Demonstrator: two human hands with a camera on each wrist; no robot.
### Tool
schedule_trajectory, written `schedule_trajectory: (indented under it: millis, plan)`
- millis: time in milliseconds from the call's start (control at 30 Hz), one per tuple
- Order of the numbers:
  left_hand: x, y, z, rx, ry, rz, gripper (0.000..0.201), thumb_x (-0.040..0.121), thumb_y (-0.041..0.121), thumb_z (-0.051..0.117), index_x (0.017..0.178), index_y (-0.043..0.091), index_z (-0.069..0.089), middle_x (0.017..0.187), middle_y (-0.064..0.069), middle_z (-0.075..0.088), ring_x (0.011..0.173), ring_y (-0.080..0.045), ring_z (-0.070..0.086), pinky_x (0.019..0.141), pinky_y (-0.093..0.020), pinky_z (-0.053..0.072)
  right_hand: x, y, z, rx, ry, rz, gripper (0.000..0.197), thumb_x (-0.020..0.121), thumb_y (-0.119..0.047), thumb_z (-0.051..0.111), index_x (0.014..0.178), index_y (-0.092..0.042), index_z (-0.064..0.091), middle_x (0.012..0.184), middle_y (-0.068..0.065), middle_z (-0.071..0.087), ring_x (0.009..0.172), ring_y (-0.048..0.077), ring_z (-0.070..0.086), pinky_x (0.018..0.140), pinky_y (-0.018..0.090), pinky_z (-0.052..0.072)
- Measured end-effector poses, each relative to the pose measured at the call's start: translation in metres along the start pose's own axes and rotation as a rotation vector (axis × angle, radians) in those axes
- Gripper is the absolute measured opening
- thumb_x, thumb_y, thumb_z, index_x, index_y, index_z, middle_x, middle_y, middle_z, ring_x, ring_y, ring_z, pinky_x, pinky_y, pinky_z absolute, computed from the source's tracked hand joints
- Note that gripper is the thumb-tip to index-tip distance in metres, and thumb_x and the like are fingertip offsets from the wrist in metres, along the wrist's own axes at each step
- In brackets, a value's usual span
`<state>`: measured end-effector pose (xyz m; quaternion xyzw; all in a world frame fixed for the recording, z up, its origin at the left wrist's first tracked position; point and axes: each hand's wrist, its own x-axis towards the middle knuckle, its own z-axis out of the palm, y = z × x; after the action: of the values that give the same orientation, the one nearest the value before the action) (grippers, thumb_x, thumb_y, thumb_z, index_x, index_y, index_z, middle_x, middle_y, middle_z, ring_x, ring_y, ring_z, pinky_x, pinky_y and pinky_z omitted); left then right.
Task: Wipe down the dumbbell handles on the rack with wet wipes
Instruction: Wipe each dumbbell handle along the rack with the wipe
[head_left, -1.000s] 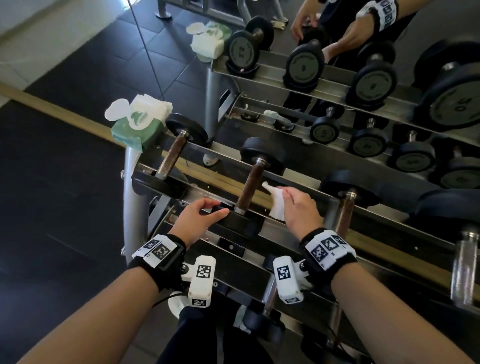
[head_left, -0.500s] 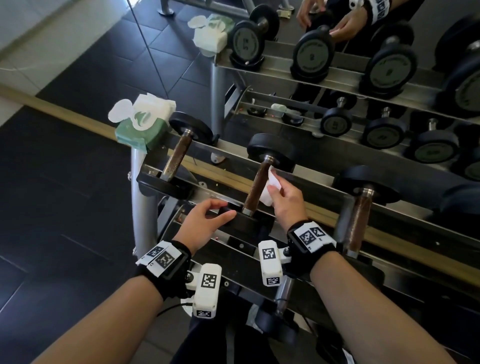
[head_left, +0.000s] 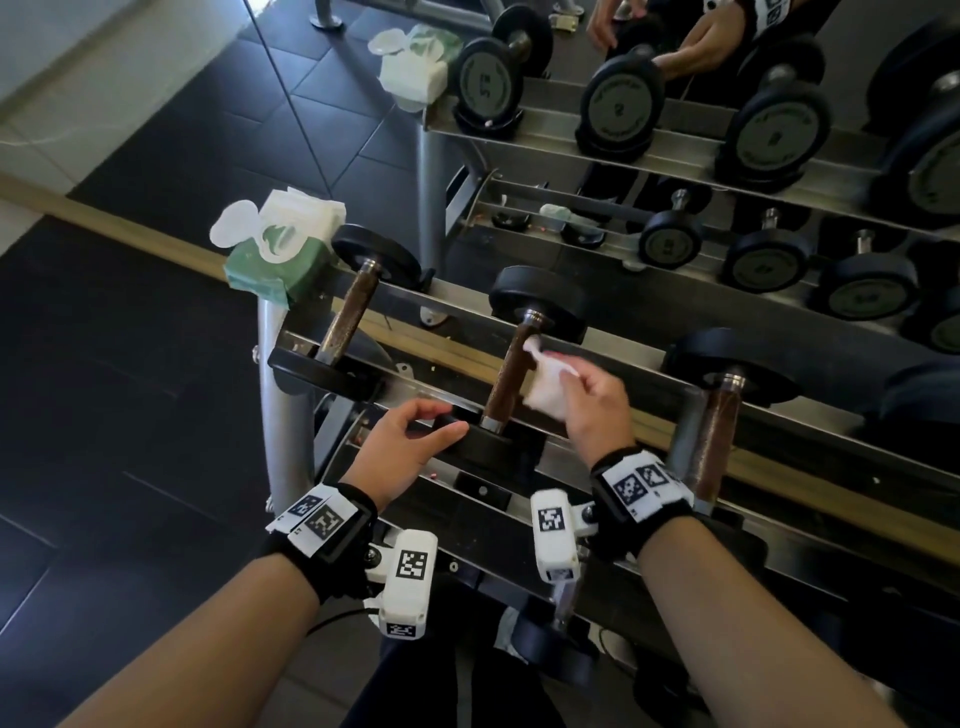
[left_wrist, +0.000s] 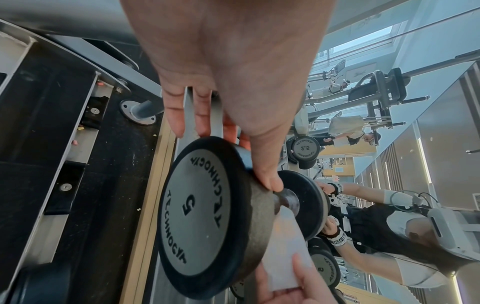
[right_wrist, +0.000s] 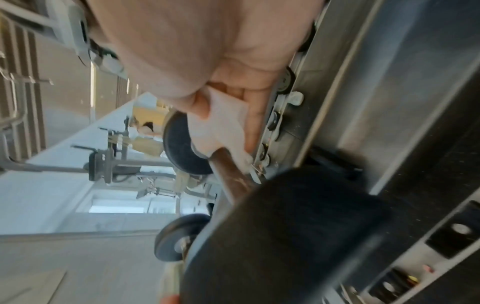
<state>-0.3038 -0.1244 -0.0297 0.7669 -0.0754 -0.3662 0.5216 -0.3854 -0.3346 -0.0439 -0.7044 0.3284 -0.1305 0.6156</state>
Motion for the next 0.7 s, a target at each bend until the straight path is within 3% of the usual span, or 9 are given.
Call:
schedule_trajectory:
  millis: [133, 200, 267, 367, 433, 533, 567, 633, 700]
  plan:
    - [-0.001, -0.001, 0.001, -0.009, 0.018, -0.009, 0.048, 0.07, 0.047, 0.073, 0.113, 0.027, 0.064, 0.115, -0.001, 0.066, 0.102, -0.019, 0.067, 0.098, -0.046, 0.052, 0.006, -0.007, 0.014, -0.113, -0.037, -0.105, 0.039, 0.101, -0.011, 0.042, 0.133, -0.024, 0.06, 0.119, -0.013, 0.061, 0.101, -0.015, 0.056, 0.097, 0.004, 0.037]
    - [-0.002, 0.0, 0.002, -0.014, 0.017, -0.004, 0.054, 0.064, 0.053, 0.072, 0.112, 0.029, 0.064, 0.115, -0.002, 0.066, 0.103, -0.019, 0.067, 0.098, -0.046, 0.052, -0.001, -0.001, 0.022, -0.167, -0.135, -0.054, 0.041, 0.104, -0.016, 0.041, 0.139, -0.032, 0.053, 0.128, -0.009, 0.06, 0.109, -0.005, 0.057, 0.102, 0.013, 0.04]
    - [-0.003, 0.001, 0.002, -0.021, 0.023, -0.007, 0.054, 0.064, 0.053, 0.072, 0.111, 0.029, 0.063, 0.115, -0.003, 0.065, 0.103, -0.02, 0.066, 0.097, -0.046, 0.052, -0.009, 0.006, 0.023, -0.193, -0.169, -0.037, 0.04, 0.104, -0.018, 0.041, 0.138, -0.035, 0.054, 0.135, -0.007, 0.059, 0.118, 0.001, 0.054, 0.102, 0.012, 0.038]
    - [-0.002, 0.001, 0.003, -0.02, 0.042, -0.022, 0.039, 0.077, 0.039, 0.075, 0.112, 0.026, 0.064, 0.114, -0.004, 0.065, 0.103, -0.021, 0.066, 0.096, -0.045, 0.053, -0.026, 0.014, 0.02, -0.23, -0.203, -0.031, 0.032, 0.102, -0.023, 0.046, 0.127, -0.033, 0.064, 0.121, -0.01, 0.067, 0.104, -0.008, 0.058, 0.09, 0.004, 0.04]
    - [-0.002, 0.001, 0.004, -0.015, 0.054, -0.025, 0.032, 0.083, 0.031, 0.074, 0.113, 0.025, 0.064, 0.115, -0.005, 0.066, 0.104, -0.023, 0.065, 0.096, -0.046, 0.053, -0.036, 0.016, 0.015, -0.268, -0.251, -0.026, 0.029, 0.1, -0.021, 0.049, 0.118, -0.031, 0.071, 0.104, -0.011, 0.073, 0.091, -0.003, 0.064, 0.075, 0.006, 0.044]
    - [-0.003, 0.003, 0.004, -0.005, 0.053, -0.022, 0.03, 0.085, 0.029, 0.072, 0.114, 0.024, 0.063, 0.116, -0.006, 0.065, 0.104, -0.024, 0.065, 0.095, -0.045, 0.053, -0.035, 0.006, 0.005, -0.284, -0.312, 0.04, 0.03, 0.098, -0.019, 0.048, 0.102, -0.025, 0.077, 0.087, -0.004, 0.075, 0.08, 0.014, 0.069, 0.071, 0.031, 0.053]
    - [-0.004, 0.003, 0.004, -0.006, 0.047, -0.02, 0.03, 0.086, 0.028, 0.071, 0.114, 0.023, 0.062, 0.116, -0.006, 0.065, 0.104, -0.023, 0.065, 0.095, -0.044, 0.053, -0.032, 0.002, 0.001, -0.24, -0.288, 0.067, 0.03, 0.097, -0.019, 0.048, 0.097, -0.025, 0.077, 0.091, -0.001, 0.074, 0.084, 0.016, 0.068, 0.074, 0.033, 0.053]
    - [-0.005, 0.003, 0.004, -0.017, 0.035, -0.012, 0.03, 0.086, 0.027, 0.07, 0.115, 0.022, 0.062, 0.117, -0.007, 0.065, 0.104, -0.022, 0.065, 0.095, -0.043, 0.054, -0.023, -0.005, -0.006, -0.111, -0.115, 0.082, 0.031, 0.096, -0.017, 0.046, 0.095, -0.028, 0.076, 0.101, -0.002, 0.071, 0.092, 0.009, 0.064, 0.079, 0.021, 0.048]
    - [-0.006, 0.003, 0.004, -0.026, 0.035, -0.008, 0.029, 0.086, 0.027, 0.07, 0.114, 0.023, 0.062, 0.116, -0.006, 0.065, 0.103, -0.02, 0.065, 0.094, -0.042, 0.054, -0.015, -0.009, -0.007, -0.098, 0.04, 0.017, 0.031, 0.098, -0.013, 0.045, 0.11, -0.024, 0.072, 0.107, -0.008, 0.067, 0.099, 0.007, 0.062, 0.086, 0.01, 0.044]
